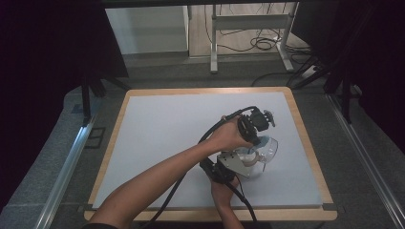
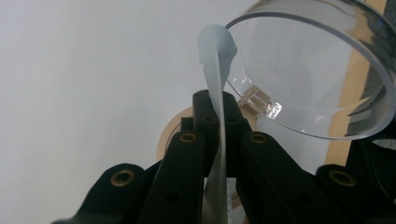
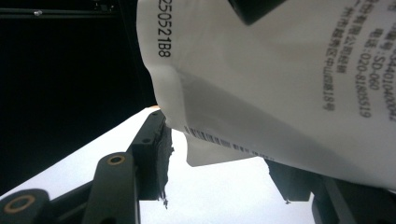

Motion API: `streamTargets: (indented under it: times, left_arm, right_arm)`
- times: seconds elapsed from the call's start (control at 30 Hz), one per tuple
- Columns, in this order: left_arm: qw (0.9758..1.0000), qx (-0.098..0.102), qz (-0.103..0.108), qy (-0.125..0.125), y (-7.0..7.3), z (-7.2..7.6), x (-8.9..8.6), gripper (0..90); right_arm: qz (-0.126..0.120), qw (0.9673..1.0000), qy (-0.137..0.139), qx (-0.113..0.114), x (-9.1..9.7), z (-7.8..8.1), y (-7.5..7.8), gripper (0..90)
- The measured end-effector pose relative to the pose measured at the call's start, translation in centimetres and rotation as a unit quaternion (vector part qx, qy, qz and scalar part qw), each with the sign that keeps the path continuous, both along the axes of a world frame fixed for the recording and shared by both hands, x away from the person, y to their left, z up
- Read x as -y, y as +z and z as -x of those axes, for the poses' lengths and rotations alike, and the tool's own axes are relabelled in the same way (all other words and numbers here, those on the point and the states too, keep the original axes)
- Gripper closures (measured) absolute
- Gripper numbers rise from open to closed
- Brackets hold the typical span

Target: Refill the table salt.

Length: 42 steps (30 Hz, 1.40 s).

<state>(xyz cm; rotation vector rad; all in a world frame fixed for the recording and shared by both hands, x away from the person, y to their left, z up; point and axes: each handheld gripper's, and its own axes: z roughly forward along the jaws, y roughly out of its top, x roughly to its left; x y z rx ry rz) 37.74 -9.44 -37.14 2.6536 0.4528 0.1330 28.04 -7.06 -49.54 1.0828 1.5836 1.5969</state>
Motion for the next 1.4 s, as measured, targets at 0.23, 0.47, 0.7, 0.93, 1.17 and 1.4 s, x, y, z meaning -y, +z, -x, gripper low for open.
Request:
streamTargets:
  times: [0.23, 0.47, 0.7, 0.93, 1.17, 1.4]
  left_arm:
    - [1.0000, 0.000, -0.002, 0.000, 0.07, 0.03, -0.03, 89.6]
    - [1.0000, 0.001, -0.004, -0.002, 0.08, -0.05, -0.10, 89.6]
    - [1.0000, 0.001, -0.002, 0.000, 0.08, -0.04, -0.12, 89.6]
    - [1.0000, 0.001, -0.002, -0.002, 0.07, -0.02, -0.07, 89.6]
    - [1.0000, 0.001, 0.000, 0.000, 0.08, -0.02, -0.15, 89.6]
    - [1.0000, 0.001, 0.002, 0.000, 0.12, 0.01, -0.23, 89.6]
  right_arm:
    - [-0.001, 1.0000, -0.001, 0.003, -0.13, -0.01, 0.09, 45.6]
    - [0.001, 1.0000, 0.000, 0.003, -0.21, -0.06, 0.09, 45.6]
    - [0.003, 1.0000, 0.000, 0.003, -0.20, -0.07, 0.09, 45.6]
    - [0.006, 1.0000, 0.000, 0.001, -0.12, -0.02, 0.11, 45.6]
    - [0.005, 1.0000, -0.001, 0.004, -0.20, -0.07, 0.08, 45.7]
    - [0.007, 1.0000, -0.002, 0.006, -0.25, -0.05, 0.10, 45.7]
